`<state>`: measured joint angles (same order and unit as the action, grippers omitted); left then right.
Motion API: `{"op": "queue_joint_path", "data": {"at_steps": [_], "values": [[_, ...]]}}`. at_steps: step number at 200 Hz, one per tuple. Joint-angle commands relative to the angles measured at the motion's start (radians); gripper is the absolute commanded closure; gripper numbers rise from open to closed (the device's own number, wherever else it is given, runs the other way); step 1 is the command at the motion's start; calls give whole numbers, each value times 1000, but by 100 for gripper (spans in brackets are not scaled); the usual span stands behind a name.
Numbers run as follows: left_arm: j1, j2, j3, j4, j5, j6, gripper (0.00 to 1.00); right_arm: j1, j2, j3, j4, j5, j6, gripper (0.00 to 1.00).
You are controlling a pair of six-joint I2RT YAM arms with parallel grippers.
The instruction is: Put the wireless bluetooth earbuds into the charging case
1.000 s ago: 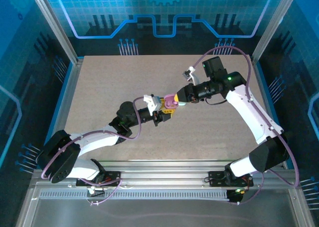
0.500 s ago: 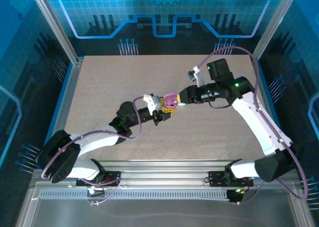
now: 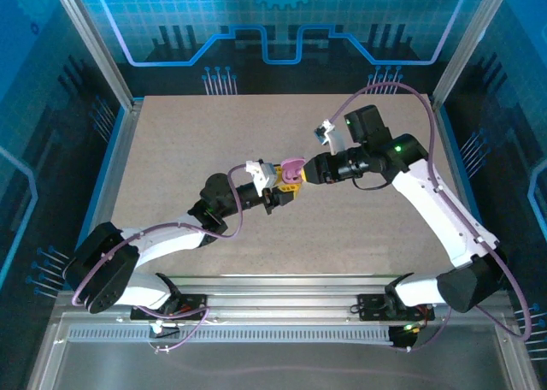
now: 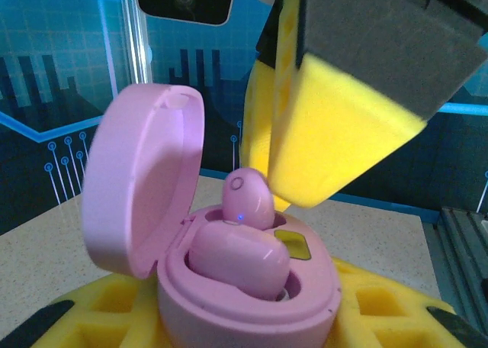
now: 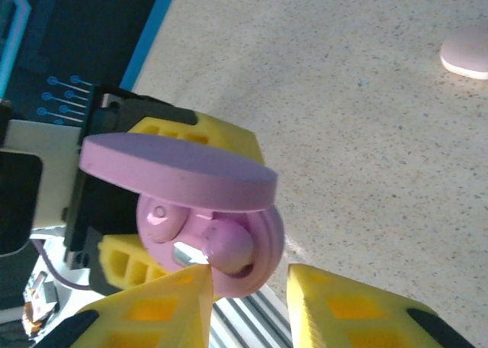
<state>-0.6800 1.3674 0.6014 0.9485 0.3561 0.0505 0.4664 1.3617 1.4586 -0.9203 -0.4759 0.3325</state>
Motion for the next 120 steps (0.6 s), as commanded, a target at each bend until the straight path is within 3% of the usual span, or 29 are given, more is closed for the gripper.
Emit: {"op": "queue_joint_path", "data": {"at_steps": [1, 120], "values": [[-9, -5, 31, 43, 11, -15, 69, 14, -2, 15, 1, 64, 9, 69], [-8, -5, 26, 44, 23, -13, 69, 5, -9, 25, 3, 115, 37, 69]]}}
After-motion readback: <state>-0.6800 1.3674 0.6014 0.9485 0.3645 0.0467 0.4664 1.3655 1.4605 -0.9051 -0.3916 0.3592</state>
